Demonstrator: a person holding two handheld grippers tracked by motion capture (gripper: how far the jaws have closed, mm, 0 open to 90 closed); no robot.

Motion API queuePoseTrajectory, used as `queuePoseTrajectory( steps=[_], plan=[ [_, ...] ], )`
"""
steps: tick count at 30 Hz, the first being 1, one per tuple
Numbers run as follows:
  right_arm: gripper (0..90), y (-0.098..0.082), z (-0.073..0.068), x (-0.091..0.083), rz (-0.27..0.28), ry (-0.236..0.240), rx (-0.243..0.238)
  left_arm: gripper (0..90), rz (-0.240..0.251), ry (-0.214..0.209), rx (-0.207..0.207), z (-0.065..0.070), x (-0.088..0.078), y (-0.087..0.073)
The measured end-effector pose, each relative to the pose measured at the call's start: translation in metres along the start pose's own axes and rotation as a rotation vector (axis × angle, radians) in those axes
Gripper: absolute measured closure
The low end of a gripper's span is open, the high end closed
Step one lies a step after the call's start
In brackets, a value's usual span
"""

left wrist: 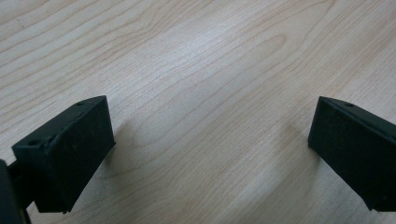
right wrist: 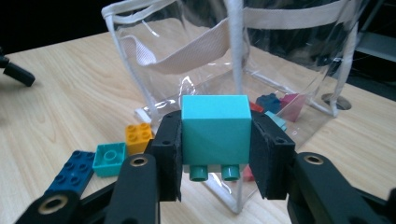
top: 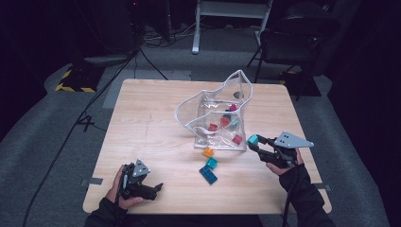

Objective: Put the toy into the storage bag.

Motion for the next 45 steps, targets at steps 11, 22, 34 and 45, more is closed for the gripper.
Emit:
queuePoseTrajectory(
  steps=[11, 22, 34, 45],
  plan=[
    [59.2, 0.03, 0.015, -0.003, 0.035, -0.04, -0.009, 0.5, -0.001, 0.0, 0.001, 0.0, 0.0, 0.0],
    [59.2, 0.067, 0.031, -0.006, 0.073, -0.066, -0.006, 0.5, 0.0, 0.0, -0.001, 0.0, 0.0, 0.0],
    [59.1, 0.094, 0.035, -0.005, 0.096, -0.088, -0.022, 0.5, -0.001, 0.0, 0.001, 0.0, 0.0, 0.0],
    [59.2, 0.112, 0.032, 0.0, 0.114, -0.09, -0.039, 0.5, 0.0, 0.0, 0.0, 0.0, 0.0, 0.0]
  ],
)
Point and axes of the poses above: each handheld gripper's, and its own axes: x roughly forward along the jaws, y roughly out of its top, z roughly to its right, the point moved 9 cm from there along x, roughly forward along the jaws, and after that the axes turned 4 degrees about -y, right-handed, at the moved point
